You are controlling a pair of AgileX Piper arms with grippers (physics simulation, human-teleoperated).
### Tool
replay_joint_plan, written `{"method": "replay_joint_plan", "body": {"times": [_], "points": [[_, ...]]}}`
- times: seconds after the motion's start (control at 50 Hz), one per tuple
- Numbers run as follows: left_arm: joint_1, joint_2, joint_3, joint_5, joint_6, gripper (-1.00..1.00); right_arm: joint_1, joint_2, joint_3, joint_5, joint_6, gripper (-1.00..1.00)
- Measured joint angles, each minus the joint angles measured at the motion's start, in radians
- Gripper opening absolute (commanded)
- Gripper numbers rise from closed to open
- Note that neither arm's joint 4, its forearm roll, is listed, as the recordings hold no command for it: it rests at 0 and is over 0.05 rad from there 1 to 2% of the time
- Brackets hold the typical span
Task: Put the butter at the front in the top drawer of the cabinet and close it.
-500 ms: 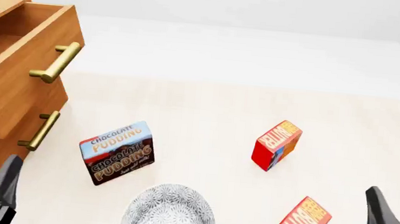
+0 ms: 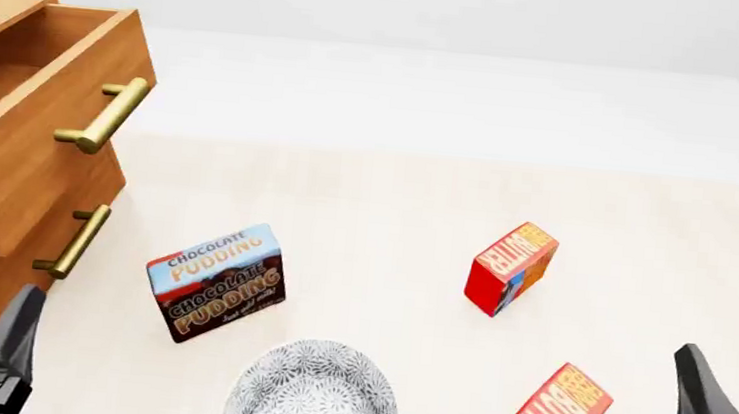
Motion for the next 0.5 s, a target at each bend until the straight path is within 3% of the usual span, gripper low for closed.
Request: {"method": "replay_joint_plan", "body": {"times": [0.2,0.5], "points": [[-0.009,0.009,-0.010,0.016,0.028,1.00,0.000,0.003,0.001,-0.004,0.000,1.00],[-0.037,-0.026,-0.195,0.250,-0.010,1.00,0.000,0.010,0.001,-0.010,0.000,1.00]]}}
